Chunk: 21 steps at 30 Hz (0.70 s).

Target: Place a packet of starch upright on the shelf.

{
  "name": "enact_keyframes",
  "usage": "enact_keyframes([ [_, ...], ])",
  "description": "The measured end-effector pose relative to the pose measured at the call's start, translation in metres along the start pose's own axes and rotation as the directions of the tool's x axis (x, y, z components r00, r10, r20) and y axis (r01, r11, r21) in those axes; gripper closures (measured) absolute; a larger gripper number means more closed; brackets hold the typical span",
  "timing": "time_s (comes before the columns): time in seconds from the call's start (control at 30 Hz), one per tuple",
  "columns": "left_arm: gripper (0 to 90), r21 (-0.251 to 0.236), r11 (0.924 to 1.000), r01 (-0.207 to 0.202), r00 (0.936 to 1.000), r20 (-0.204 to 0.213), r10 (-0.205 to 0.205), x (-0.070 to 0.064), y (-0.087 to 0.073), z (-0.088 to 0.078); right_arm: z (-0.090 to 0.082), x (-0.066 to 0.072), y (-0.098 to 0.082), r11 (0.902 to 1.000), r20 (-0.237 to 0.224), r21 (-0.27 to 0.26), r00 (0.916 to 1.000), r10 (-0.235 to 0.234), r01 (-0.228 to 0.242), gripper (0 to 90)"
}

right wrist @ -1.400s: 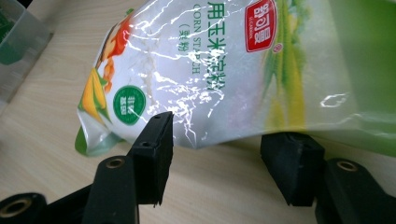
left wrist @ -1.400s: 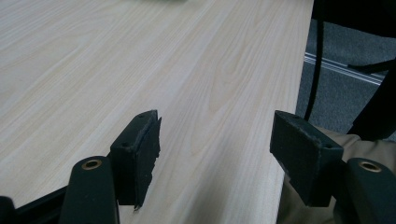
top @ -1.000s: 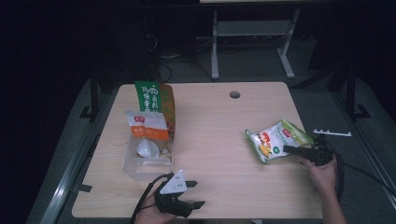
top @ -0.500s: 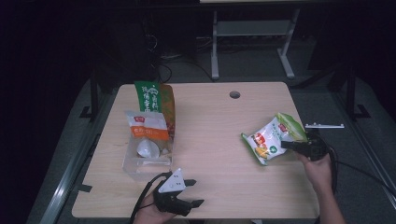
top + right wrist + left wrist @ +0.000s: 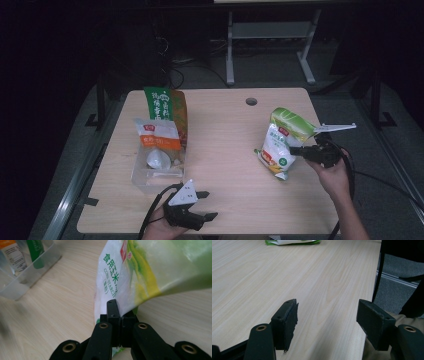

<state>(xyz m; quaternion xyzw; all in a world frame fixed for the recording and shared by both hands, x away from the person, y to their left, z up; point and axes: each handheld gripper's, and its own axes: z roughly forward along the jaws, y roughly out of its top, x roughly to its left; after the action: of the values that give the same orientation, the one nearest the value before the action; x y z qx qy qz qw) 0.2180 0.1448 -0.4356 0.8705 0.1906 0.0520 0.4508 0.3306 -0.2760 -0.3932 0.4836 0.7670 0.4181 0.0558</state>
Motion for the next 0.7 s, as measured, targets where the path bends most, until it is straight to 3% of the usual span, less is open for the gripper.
enact_keyframes([
  [0.4,32.7,-0.009,0.9999,0.010,0.9999,-0.007,-0.010,0.003,0.000,-0.001,-0.001,0.037,0.019,0.9937,-0.031,0.026,0.9936,-0.108,0.109,89.3],
  [0.43,32.7,-0.010,0.9999,0.011,0.9999,-0.008,-0.011,0.003,0.000,-0.001,-0.001,0.044,0.022,0.9904,-0.040,0.026,0.9900,-0.135,0.136,89.4],
  [0.7,32.2,-0.017,0.9994,0.030,0.9994,-0.016,-0.031,0.005,0.000,0.000,0.001,0.068,0.030,0.9759,-0.084,0.038,0.9738,-0.211,0.215,89.4],
])
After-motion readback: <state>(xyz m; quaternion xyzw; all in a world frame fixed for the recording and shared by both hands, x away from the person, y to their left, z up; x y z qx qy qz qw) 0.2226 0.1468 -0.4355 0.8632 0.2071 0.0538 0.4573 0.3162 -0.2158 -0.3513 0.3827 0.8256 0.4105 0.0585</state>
